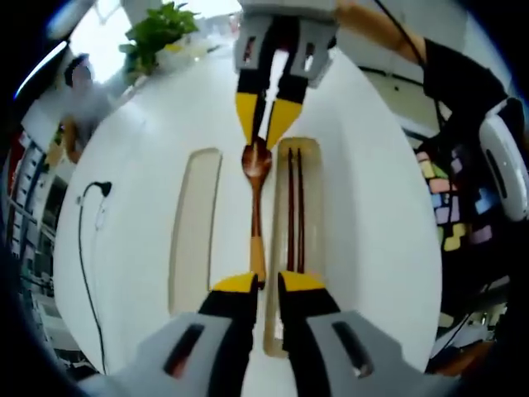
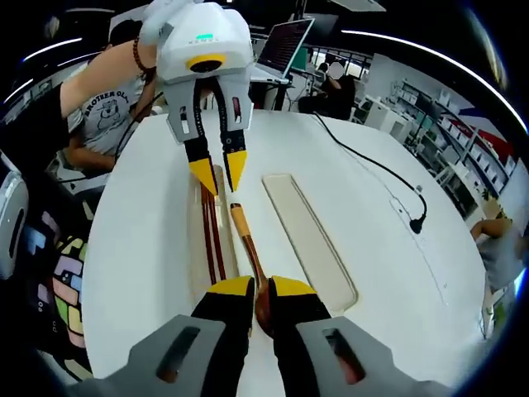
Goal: Arrange the utensils inside the cutlery case until each visible utensil rests in its matching compartment.
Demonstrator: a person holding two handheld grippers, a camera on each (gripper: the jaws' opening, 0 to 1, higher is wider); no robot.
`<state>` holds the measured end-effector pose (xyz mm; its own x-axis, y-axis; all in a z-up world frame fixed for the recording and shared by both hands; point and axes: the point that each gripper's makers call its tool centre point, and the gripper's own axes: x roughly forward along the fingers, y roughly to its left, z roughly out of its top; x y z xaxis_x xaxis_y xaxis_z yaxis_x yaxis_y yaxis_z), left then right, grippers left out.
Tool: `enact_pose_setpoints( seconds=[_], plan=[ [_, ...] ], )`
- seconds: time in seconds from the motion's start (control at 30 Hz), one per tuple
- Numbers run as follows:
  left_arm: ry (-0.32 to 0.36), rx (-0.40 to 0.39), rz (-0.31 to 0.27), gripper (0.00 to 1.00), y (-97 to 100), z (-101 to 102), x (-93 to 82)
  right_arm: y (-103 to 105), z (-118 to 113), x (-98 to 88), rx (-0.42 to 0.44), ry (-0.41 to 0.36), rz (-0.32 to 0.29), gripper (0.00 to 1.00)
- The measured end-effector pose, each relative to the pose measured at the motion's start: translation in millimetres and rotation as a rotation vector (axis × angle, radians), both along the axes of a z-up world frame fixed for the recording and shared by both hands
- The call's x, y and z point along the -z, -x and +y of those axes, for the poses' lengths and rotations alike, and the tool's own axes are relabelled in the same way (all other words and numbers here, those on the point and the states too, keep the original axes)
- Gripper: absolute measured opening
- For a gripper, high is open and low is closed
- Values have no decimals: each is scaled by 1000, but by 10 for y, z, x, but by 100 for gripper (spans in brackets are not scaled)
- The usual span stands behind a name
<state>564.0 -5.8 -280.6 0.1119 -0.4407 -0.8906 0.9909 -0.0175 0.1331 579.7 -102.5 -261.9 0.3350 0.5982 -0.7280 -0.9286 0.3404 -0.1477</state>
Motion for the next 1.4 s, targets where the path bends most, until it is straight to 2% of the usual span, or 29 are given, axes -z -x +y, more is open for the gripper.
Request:
enact_pose_setpoints(
  seconds=[0.07,0.2,0.27,0.43,0.6,0.67,0.83,1.07,1.17,1.27,1.4],
  plan=[
    [-2,-3,-10,10,-29,-37,5,-83,-86,-27,11,-7,-6,6],
    [-5,-9,-22,10,-90,-88,12,-90,-135,-4,44,-11,-3,6],
    [2,-11,-21,10,-117,-129,21,-97,-181,27,123,-17,9,7],
    [-6,-13,-17,9,-146,-200,79,-114,-290,68,197,-33,19,9],
    [-6,-3,-7,10,-170,-301,142,-94,-391,114,281,-77,88,10],
    [-9,17,13,10,-146,-336,175,-91,-423,149,295,-86,100,10],
    [-27,30,8,10,-195,-389,210,-82,-483,261,311,-75,106,11],
    [-18,43,41,12,-200,-451,270,-41,-507,383,346,-111,190,15],
    [-15,49,49,13,-199,-476,300,-13,-496,402,374,-151,239,16],
    [-8,49,59,14,-196,-498,310,-39,-516,413,386,-167,258,16],
    [-10,49,57,14,-209,-509,329,-13,-496,464,406,-214,347,16]
  ],
)
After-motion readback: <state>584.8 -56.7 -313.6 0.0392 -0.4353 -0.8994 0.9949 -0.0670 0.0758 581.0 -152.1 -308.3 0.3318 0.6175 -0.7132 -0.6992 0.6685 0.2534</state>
